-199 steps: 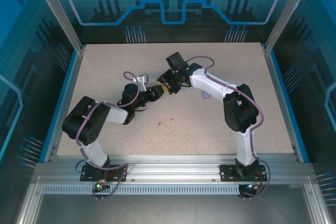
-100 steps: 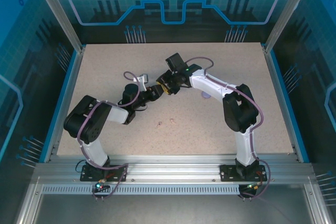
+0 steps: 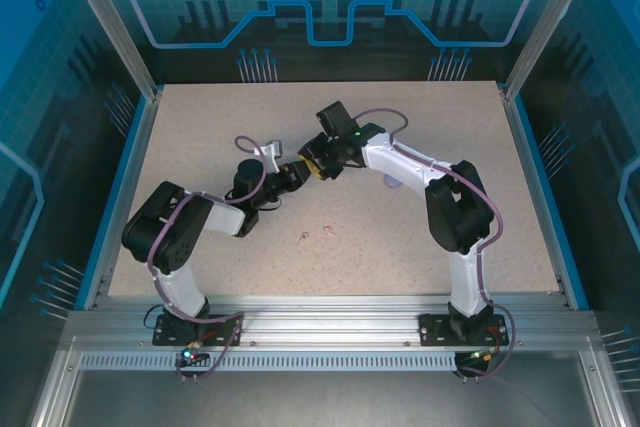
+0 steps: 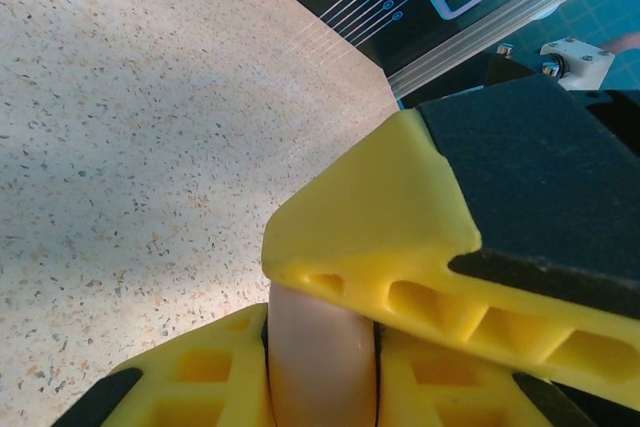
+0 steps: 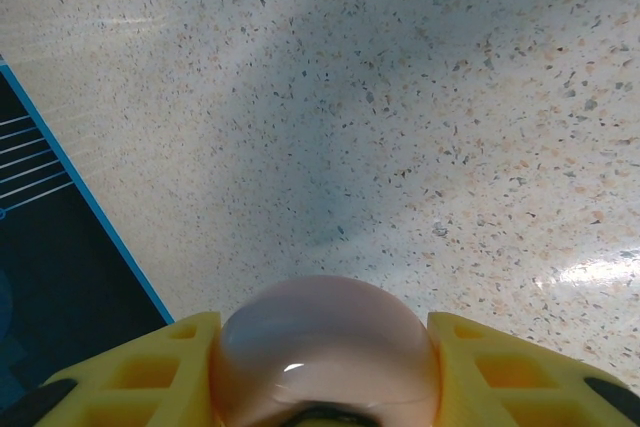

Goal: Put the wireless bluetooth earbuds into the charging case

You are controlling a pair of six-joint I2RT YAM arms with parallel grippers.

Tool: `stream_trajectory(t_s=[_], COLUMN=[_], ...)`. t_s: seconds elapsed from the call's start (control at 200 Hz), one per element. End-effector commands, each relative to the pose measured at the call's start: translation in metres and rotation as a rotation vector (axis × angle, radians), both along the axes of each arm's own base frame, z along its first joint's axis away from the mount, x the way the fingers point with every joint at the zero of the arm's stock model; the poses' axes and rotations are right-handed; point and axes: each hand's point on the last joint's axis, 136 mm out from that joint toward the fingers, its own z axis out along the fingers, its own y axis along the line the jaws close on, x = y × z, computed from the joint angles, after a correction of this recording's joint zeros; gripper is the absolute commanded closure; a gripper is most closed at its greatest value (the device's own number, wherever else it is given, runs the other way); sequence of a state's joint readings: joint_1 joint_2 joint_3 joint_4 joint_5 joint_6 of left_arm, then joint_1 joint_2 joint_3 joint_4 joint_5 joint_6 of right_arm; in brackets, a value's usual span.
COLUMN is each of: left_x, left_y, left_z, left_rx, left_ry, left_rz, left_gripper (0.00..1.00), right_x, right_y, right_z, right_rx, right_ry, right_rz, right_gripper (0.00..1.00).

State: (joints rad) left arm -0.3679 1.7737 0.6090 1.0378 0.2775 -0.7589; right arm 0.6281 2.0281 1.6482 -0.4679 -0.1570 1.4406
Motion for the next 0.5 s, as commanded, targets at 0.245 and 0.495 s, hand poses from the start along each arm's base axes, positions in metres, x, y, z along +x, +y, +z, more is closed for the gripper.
stream_trajectory(t_s=[0.245,0.495], left_x=[-0.003,-0.025], left_y=[-0.002,-0.012], left_z=[0.027,0.05], left_rx=[0.009,0.033], left_ry=[-0.07,-0.097], left_rz=[-0.017,-0.138], left_gripper=[1.0,1.0], right_x=[0.009,0.009], right_y=[-0.02,-0.077], right_z=[0.056,0.081], right_rx=[0.025,-0.074], right_ry=[-0.108,-0.252], right_rz=[-0.016,0.064], right_gripper=[0.38,0.36])
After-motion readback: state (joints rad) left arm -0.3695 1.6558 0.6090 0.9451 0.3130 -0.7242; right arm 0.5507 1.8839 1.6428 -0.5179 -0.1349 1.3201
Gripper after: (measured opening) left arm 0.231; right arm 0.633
